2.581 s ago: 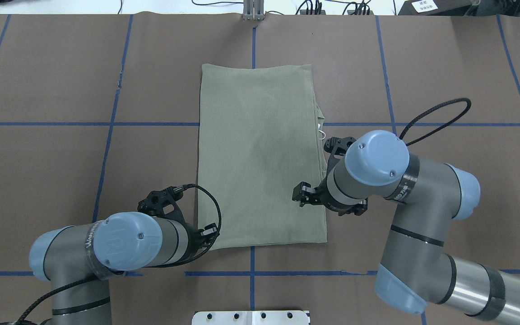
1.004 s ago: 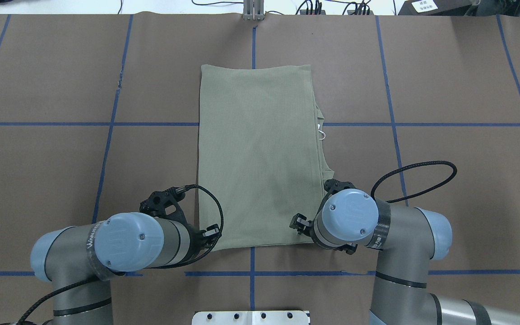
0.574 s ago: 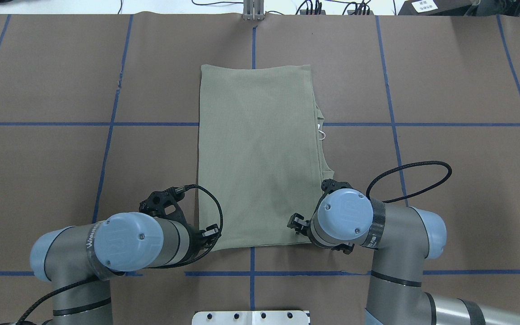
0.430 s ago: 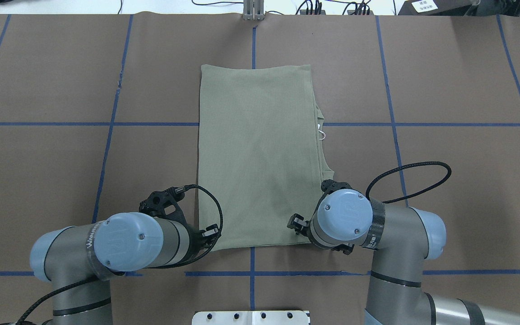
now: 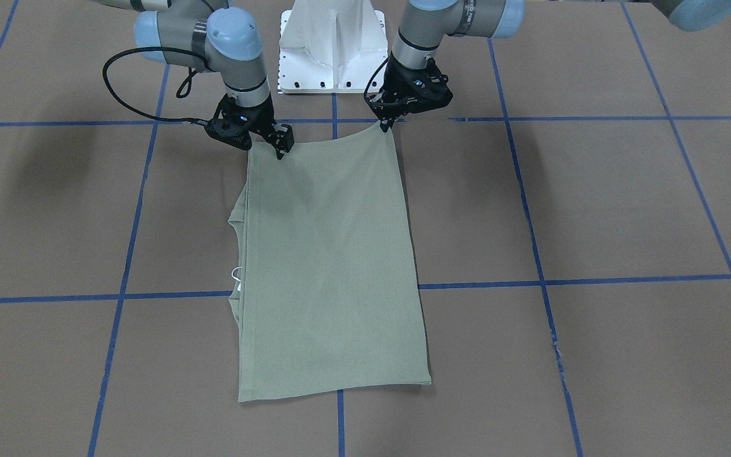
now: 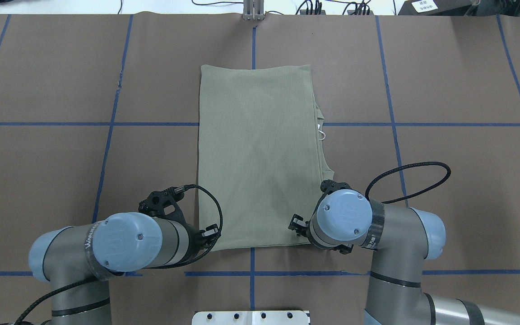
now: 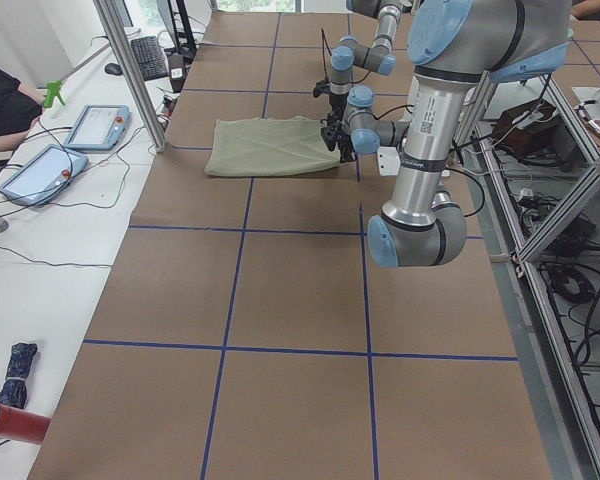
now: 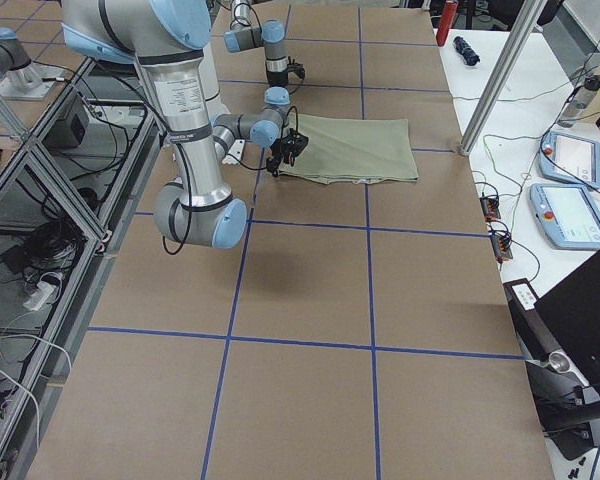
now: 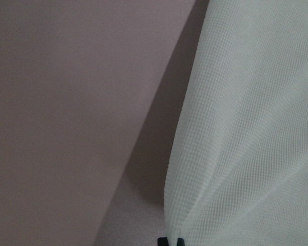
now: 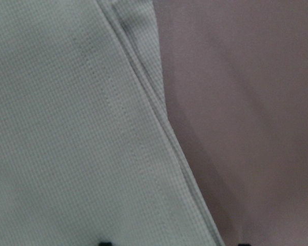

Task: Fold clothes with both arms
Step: 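Grasp the two near corners of the shirt with both grippers, then lift the near end with both grippers and fold it away from the robot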

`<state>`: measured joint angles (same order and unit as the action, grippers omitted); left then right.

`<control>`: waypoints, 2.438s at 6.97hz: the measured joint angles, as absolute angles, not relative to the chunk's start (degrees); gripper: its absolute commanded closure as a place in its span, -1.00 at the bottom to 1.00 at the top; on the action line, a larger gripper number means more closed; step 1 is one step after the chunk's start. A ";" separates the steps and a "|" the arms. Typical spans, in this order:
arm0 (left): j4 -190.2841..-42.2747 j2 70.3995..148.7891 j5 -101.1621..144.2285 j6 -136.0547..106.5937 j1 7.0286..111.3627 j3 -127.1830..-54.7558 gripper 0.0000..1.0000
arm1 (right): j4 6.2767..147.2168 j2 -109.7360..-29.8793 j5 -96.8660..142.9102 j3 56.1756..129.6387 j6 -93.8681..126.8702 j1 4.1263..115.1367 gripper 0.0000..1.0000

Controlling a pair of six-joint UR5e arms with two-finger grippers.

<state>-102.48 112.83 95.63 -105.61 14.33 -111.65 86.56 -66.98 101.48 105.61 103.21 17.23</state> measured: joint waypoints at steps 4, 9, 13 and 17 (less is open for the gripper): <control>-102.48 112.71 95.58 -105.68 14.31 -111.69 1.00 | 84.55 -67.02 101.60 105.91 103.27 17.33 1.00; -101.99 112.59 95.50 -105.82 13.95 -113.06 1.00 | 84.05 -66.54 101.73 107.17 103.31 17.99 1.00; -90.28 112.36 95.34 -106.08 10.21 -124.91 1.00 | 84.15 -70.83 105.29 118.18 103.23 18.13 1.00; -80.27 112.89 95.68 -106.44 7.29 -133.02 1.00 | 84.52 -71.64 114.69 124.47 103.37 18.03 1.00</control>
<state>-80.27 112.89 95.68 -106.44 7.29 -133.02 84.52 -71.64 114.69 124.47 103.37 18.03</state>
